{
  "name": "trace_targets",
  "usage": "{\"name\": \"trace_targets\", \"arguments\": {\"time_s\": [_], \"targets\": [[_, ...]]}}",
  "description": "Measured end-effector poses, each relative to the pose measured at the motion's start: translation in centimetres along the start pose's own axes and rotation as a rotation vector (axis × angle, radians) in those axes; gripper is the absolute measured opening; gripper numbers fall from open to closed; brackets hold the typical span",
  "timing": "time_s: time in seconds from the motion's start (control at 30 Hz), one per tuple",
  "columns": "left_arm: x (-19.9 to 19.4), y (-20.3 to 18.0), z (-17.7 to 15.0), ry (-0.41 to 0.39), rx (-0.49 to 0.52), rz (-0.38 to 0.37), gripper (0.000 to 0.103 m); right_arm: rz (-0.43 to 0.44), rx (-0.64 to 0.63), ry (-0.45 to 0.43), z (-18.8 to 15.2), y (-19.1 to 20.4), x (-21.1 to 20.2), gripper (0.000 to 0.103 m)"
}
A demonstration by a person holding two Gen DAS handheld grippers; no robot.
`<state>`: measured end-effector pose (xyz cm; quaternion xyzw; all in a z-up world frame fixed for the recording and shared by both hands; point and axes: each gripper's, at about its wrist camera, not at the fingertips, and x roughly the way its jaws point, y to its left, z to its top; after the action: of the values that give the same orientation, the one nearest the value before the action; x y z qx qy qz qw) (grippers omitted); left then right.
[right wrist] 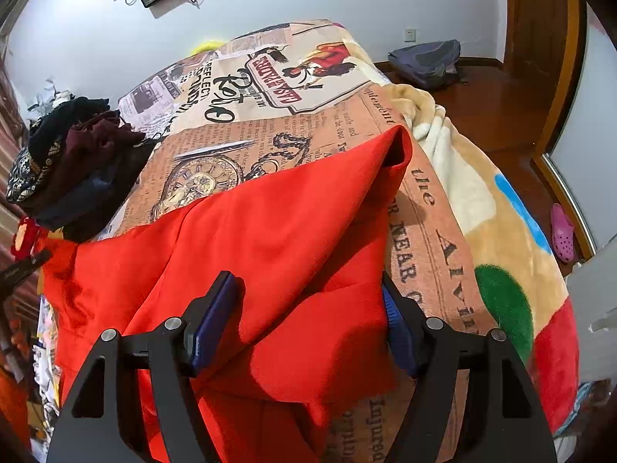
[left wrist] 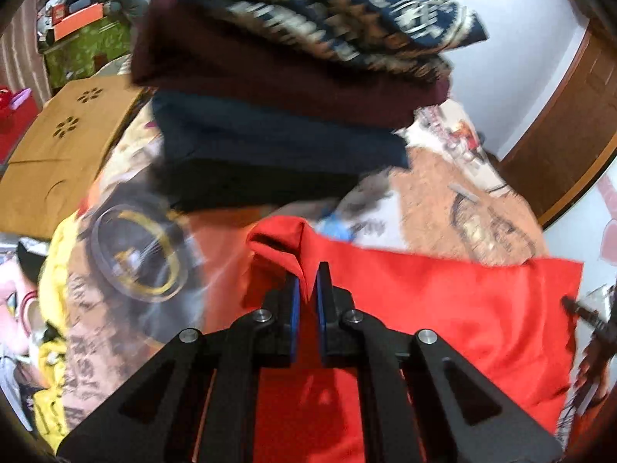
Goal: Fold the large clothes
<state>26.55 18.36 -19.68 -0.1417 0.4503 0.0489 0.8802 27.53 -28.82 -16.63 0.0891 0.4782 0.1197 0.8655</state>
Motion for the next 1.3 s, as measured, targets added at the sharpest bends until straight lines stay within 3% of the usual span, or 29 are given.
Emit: {"name": "trace_targets", "arguments": {"time_s": [0.1, 0.17, 0.23, 0.33, 0.4, 0.47, 0.53, 0.63, 0.7, 0.8, 0.9, 1.03, 1.1, 1.3], "targets": [[0.8, 1.7, -1.8, 0.048, -0.018, 0.016, 0.013, -0.008, -0.002, 0.003, 0.0, 0.2, 0.0, 0.069], [1.5, 2.4, -2.9, 0.068, -0.008, 0.070, 0.015, -0.015, -0.002, 0.005, 0.0, 0.3, 0.0, 0.068], [2.5, 3.3, -4.1, 0.101, 0.012, 0.174, 0.015, -0.016, 0.003, 0.008, -0.1, 0.2, -0.1, 0.068], [3.5, 4.9, -5.6, 0.154, 0.001, 0.209, 0.015, -0.019, 0.004, 0.019, -0.1, 0.2, -0.4, 0.068], [2.7, 6.0, -6.1, 0.150, -0.030, 0.169, 0.015, -0.018, 0.002, 0.029, -0.3, 0.2, -0.6, 0.068], [2.0, 6.6, -6.1, 0.145, -0.059, 0.136, 0.022, -0.012, 0.000, 0.045, -0.3, 0.0, -0.8, 0.068], [1.0, 7.2, -5.7, 0.122, -0.099, 0.101, 0.049, -0.011, 0.003, 0.053, -0.3, -0.1, -1.2, 0.068], [-0.5, 7.2, -4.7, 0.055, -0.128, 0.063, 0.066, -0.001, 0.018, 0.040, 0.0, -0.1, -2.1, 0.068], [-1.0, 6.9, -3.9, 0.029, -0.139, 0.006, 0.071, 0.014, 0.033, 0.019, 0.3, -0.3, -2.8, 0.068], [-0.3, 6.5, -3.1, 0.046, -0.182, -0.112, 0.074, 0.027, 0.048, 0.000, 0.8, -0.4, -3.4, 0.068], [2.5, 6.8, -2.3, 0.112, -0.244, -0.223, 0.076, 0.054, 0.065, 0.010, 1.1, -0.6, -3.0, 0.068], [6.9, 7.1, -2.8, 0.205, -0.322, -0.276, 0.076, 0.055, 0.077, 0.050, 1.0, -0.7, -1.2, 0.068], [7.7, 6.9, -3.2, 0.198, -0.342, -0.329, 0.076, 0.053, 0.082, 0.076, 0.9, -1.0, -0.2, 0.068], [9.2, 4.2, -3.1, 0.251, -0.287, -0.438, 0.077, 0.127, 0.107, 0.062, 1.6, -1.9, 1.3, 0.071]]}}
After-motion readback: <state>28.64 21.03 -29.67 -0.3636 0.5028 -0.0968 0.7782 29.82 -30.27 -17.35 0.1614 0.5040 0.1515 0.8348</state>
